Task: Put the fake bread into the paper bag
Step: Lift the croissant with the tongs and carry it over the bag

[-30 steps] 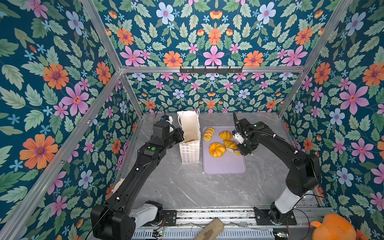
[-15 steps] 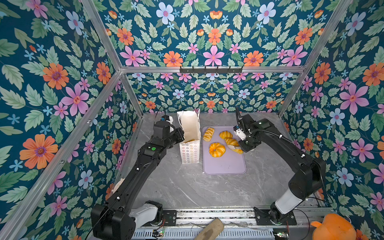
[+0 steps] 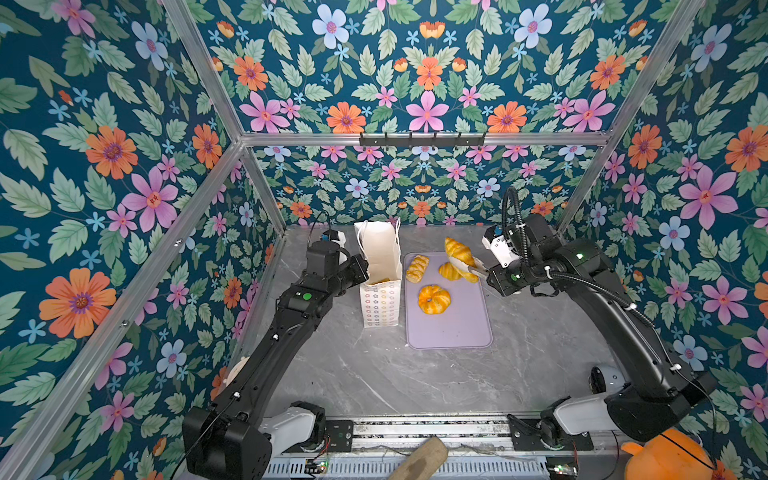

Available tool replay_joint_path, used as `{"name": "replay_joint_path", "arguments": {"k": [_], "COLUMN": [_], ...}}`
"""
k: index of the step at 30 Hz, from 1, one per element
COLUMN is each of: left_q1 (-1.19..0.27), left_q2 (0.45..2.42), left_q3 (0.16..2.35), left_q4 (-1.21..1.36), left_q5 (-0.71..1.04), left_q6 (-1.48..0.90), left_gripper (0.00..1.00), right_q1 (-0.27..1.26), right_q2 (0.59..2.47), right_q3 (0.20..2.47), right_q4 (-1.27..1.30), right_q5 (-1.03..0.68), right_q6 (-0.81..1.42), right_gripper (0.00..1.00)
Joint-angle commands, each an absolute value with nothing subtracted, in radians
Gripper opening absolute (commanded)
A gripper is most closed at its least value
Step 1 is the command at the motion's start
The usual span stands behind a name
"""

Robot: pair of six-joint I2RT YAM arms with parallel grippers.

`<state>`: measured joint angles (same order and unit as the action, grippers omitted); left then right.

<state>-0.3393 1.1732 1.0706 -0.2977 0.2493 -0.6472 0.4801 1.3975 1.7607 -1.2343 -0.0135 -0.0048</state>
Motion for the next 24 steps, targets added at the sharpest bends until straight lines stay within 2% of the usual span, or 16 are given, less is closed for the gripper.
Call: {"name": "replay_joint_path", "arguments": {"k": [1,19,24], "left_q1": [-0.338,-0.338,-0.339], "left_q2": [1.170,1.156,1.166], "left_q3": [1.082,1.119,1.155], "left_q4": [-0.302,-0.329,-0.391], "left_q5": [0.267,0.261,0.228], "left_q6": [-0.652,-0.651,-0.625], "left_gripper": [0.00,0.00,0.23], "right_q1": [0.485,0.566,0.583], "right_q2": [1.374,1.310,1.325], "right_q3": [1.805,1.978,2.006], "right_q4": [-1.222,-1.072,-1.043], "right_q5": [-0.082,-0.247,-0.275], "right_q6": [0.091,0.311,0.355], "right_gripper": [0.34,0.33,0.32]}}
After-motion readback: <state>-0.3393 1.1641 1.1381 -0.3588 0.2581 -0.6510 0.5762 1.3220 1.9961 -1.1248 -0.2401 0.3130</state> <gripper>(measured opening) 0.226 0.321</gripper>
